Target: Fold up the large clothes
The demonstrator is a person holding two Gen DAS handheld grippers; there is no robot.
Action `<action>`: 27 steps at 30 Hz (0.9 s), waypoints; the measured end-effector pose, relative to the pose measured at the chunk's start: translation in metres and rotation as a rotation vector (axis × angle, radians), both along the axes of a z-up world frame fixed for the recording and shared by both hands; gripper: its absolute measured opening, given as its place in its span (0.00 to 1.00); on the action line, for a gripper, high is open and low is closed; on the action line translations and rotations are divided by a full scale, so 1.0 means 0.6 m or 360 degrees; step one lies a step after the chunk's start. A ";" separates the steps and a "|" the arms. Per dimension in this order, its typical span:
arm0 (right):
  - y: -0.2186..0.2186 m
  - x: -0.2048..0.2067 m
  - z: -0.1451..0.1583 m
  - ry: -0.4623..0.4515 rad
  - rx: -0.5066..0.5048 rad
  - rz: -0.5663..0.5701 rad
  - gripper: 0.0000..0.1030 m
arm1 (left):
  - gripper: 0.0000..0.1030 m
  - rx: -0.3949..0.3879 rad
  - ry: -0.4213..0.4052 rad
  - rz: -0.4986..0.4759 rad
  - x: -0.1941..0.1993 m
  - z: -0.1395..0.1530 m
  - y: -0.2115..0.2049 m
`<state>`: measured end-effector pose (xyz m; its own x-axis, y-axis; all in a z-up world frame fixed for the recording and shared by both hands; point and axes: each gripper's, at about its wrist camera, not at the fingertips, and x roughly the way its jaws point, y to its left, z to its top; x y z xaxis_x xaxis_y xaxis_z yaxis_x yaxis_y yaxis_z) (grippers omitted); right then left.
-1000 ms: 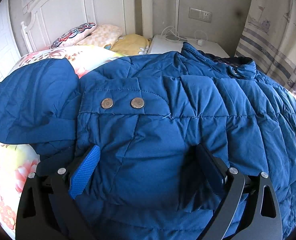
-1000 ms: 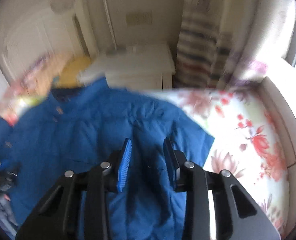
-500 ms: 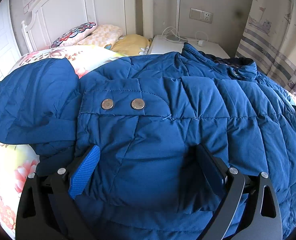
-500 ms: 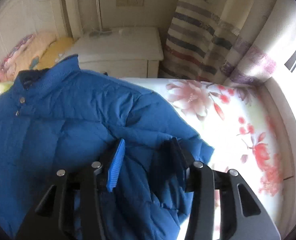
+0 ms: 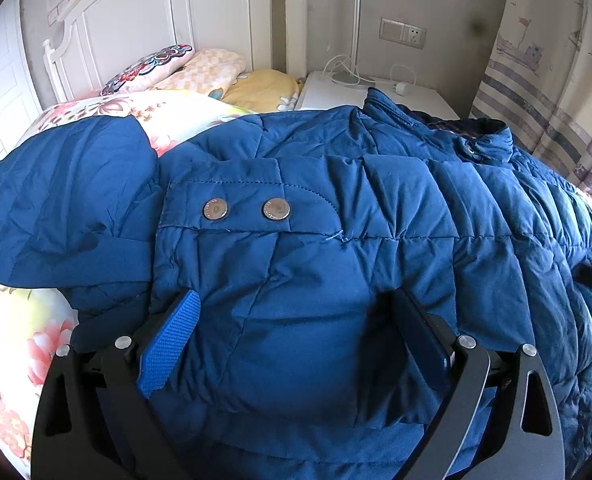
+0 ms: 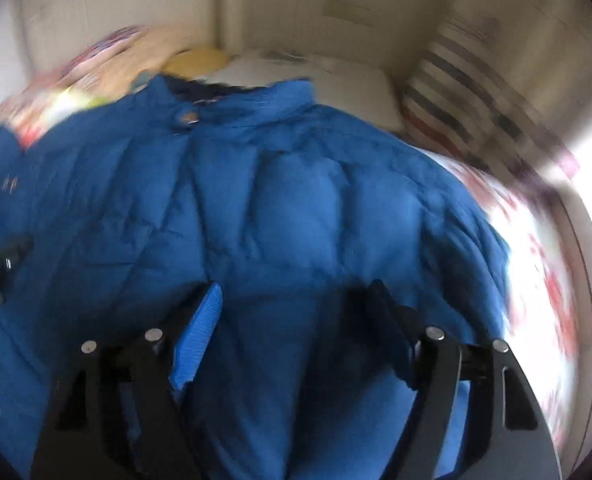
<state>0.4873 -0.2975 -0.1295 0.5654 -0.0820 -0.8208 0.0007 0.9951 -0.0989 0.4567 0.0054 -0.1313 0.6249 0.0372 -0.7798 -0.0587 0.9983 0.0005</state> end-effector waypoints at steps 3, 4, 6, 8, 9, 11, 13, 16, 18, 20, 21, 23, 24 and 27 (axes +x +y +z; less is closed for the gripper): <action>0.015 -0.067 0.041 -0.0198 0.0121 0.0010 0.78 | 0.89 0.0002 -0.0001 -0.0001 -0.001 0.000 0.001; 0.030 -0.081 0.034 -0.0169 0.0111 0.0059 0.82 | 0.89 -0.0001 -0.0002 -0.0001 -0.001 0.000 0.001; 0.047 -0.093 -0.001 -0.0018 0.0035 0.0150 0.83 | 0.89 -0.0008 -0.0005 -0.0002 -0.001 0.001 0.001; 0.051 -0.110 -0.020 -0.0012 -0.0009 0.0171 0.84 | 0.89 -0.0018 -0.0010 -0.0004 -0.003 0.001 0.002; 0.047 -0.119 -0.016 -0.0011 0.0011 0.0138 0.84 | 0.89 -0.0025 -0.0013 -0.0005 -0.003 0.001 0.003; 0.044 -0.149 0.005 -0.0065 0.0051 0.0063 0.84 | 0.89 -0.0037 -0.0017 -0.0008 -0.004 0.002 0.004; 0.058 -0.188 0.017 -0.0153 0.0121 0.0070 0.87 | 0.89 -0.0069 -0.0026 -0.0014 -0.006 0.005 0.009; 0.088 -0.211 -0.029 -0.0041 0.0039 0.0158 0.90 | 0.89 -0.0234 -0.0052 -0.0038 -0.022 0.023 0.033; 0.087 -0.220 -0.039 -0.0095 0.0022 0.0145 0.93 | 0.89 -0.0451 -0.0096 -0.0021 -0.048 0.050 0.074; 0.083 -0.222 -0.036 -0.0096 0.0054 0.0132 0.94 | 0.89 -0.0725 -0.0235 0.0123 -0.092 0.089 0.159; 0.081 -0.222 -0.039 -0.0094 0.0063 0.0127 0.94 | 0.89 -0.0808 -0.0297 0.0195 -0.109 0.100 0.196; 0.081 -0.226 -0.038 -0.0099 0.0070 0.0125 0.95 | 0.89 -0.1035 -0.0453 0.0474 -0.156 0.113 0.320; 0.076 -0.223 -0.039 -0.0101 0.0071 0.0127 0.95 | 0.89 -0.1138 -0.0484 0.0620 -0.174 0.109 0.383; 0.076 -0.222 -0.038 -0.0103 0.0083 0.0129 0.95 | 0.89 -0.1319 -0.0502 0.0994 -0.212 0.082 0.531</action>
<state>0.3542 -0.2520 -0.1524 0.6201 0.0082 -0.7845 -0.0754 0.9959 -0.0492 0.3296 0.3240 -0.0822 0.8552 -0.0459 -0.5163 -0.4360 0.4749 -0.7644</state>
